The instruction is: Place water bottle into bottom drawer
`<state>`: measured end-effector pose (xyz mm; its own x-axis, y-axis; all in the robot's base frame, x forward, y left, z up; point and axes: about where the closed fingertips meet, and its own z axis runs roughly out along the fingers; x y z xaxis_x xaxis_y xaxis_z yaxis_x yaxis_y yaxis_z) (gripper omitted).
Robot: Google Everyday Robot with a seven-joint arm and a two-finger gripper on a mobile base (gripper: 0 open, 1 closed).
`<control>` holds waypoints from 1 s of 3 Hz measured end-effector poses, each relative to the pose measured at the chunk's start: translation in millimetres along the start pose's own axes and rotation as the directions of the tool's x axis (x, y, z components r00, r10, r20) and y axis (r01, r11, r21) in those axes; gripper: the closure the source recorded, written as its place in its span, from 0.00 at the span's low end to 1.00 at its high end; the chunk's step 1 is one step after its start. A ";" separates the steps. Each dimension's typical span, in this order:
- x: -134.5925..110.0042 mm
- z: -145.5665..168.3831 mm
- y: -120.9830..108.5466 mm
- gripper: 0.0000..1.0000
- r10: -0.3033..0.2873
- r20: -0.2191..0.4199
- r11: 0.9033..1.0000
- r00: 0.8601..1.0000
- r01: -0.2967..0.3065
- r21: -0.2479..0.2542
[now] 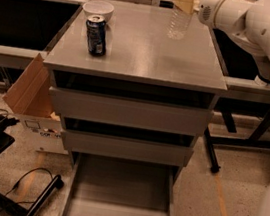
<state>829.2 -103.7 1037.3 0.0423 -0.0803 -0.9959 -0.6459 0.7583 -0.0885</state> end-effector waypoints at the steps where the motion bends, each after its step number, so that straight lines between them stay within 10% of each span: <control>1: -12.2 -40.2 29.1 1.00 -0.016 0.025 1.000 1.000 0.015 0.010; 2: 45.6 -119.4 93.6 1.00 -0.097 0.076 0.995 0.992 0.098 -0.009; 3: 46.7 -118.7 93.1 1.00 -0.096 0.074 0.995 0.993 0.097 -0.010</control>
Offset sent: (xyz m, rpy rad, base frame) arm -0.1601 -0.0009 -0.0515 -0.0263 -0.1072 0.0448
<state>680.6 -113.6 984.8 0.1603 -0.1046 -0.9815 -0.6461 0.7406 -0.1844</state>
